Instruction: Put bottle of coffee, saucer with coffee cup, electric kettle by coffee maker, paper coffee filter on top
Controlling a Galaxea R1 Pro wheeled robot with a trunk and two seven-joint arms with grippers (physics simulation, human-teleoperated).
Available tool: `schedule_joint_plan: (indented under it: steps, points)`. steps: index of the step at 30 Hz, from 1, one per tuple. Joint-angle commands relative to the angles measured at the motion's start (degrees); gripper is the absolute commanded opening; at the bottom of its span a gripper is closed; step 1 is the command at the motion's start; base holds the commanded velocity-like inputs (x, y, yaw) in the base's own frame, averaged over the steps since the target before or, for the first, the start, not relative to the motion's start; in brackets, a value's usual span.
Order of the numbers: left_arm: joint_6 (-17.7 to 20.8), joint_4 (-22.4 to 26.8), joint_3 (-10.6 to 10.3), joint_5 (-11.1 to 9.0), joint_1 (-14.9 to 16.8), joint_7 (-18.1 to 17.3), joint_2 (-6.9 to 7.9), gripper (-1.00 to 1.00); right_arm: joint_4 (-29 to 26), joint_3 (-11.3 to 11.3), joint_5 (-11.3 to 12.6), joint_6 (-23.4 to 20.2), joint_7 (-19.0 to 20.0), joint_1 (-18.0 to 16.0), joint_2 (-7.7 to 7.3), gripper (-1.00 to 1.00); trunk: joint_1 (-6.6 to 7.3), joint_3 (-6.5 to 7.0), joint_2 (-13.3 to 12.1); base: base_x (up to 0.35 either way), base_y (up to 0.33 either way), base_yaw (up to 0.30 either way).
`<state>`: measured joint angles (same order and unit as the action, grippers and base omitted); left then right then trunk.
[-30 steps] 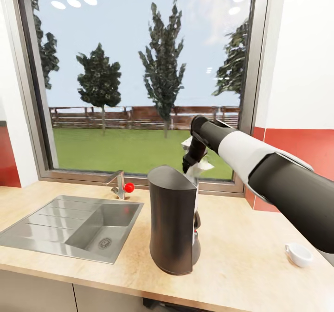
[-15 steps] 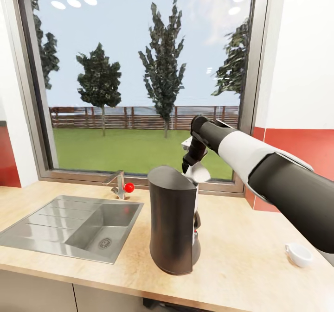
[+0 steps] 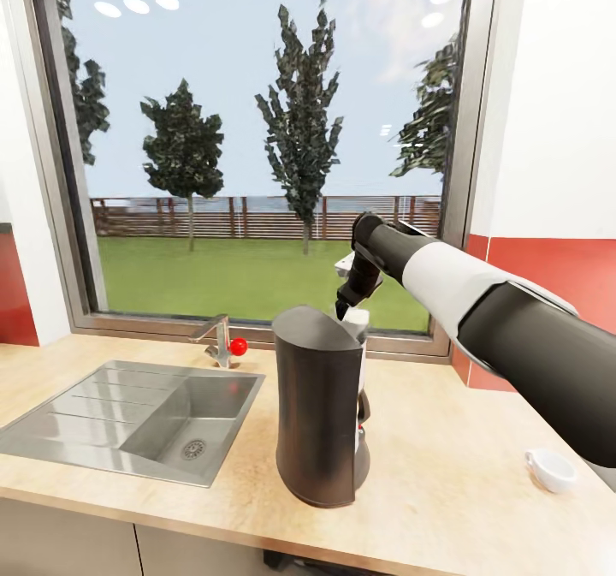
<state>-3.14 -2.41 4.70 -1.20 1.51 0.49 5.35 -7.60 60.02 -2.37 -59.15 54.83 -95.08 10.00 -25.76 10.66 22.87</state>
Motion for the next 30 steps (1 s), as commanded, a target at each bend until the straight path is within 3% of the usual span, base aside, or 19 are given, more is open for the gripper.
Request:
schedule_joint_plan:
  steps: [1,17,30]
  points:
    - [-0.34,-0.23,0.42,-0.12,0.07,0.04,0.01,1.0,-0.04,0.1,-0.26,-0.17,0.36,-0.02,0.0,1.0,-0.02,-0.03,0.05,0.005,0.0,0.0]
    - [-0.37,-0.23,0.43,-0.12,0.08,0.13,0.01,1.0,-0.02,0.1,-0.26,-0.17,0.36,-0.02,0.0,1.0,-0.02,-0.03,0.05,0.06,0.012,0.0]
    - [-0.37,-0.23,0.45,-0.12,0.08,0.13,0.08,1.0,-0.03,0.1,-0.26,-0.17,0.36,-0.02,0.0,1.0,-0.02,-0.03,0.05,-0.058,0.015,0.0]
